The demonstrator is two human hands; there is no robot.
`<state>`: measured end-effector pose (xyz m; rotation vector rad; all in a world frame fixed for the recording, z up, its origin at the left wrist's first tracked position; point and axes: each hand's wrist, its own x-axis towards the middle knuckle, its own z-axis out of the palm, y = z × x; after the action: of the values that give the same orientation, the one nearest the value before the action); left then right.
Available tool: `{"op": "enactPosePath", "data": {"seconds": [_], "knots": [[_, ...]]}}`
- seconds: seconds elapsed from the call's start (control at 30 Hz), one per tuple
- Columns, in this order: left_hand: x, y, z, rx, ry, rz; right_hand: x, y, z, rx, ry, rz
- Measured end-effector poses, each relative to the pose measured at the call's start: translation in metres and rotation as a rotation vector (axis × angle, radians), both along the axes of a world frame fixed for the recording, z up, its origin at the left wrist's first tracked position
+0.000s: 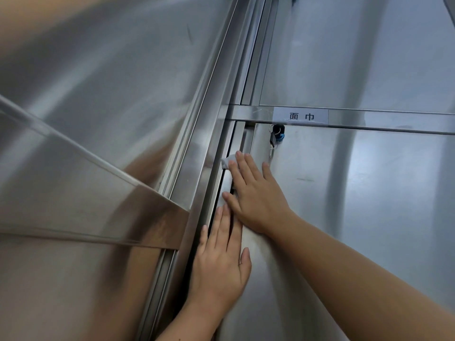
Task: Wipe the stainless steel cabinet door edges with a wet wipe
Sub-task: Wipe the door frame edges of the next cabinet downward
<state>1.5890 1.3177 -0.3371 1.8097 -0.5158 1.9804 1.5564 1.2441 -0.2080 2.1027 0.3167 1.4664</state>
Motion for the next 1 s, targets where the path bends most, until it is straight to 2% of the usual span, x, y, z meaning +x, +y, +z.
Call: {"op": "enactPosePath", "data": {"seconds": [0.23, 0.47, 0.73, 1.0], "knots": [[-0.001, 0.001, 0.000, -0.018, -0.010, -0.098, 0.008, 0.015, 0.015, 0.128, -0.063, -0.038], [0.006, -0.002, -0.002, -0.033, -0.056, -0.042, 0.007, 0.017, 0.056, 0.264, -0.083, -0.041], [0.004, 0.000, -0.003, -0.025, -0.041, -0.034, 0.013, 0.022, 0.027, 0.272, -0.164, -0.034], [0.002, -0.001, -0.003, -0.033, -0.041, -0.093, 0.007, 0.023, 0.056, 0.349, -0.050, 0.034]]}}
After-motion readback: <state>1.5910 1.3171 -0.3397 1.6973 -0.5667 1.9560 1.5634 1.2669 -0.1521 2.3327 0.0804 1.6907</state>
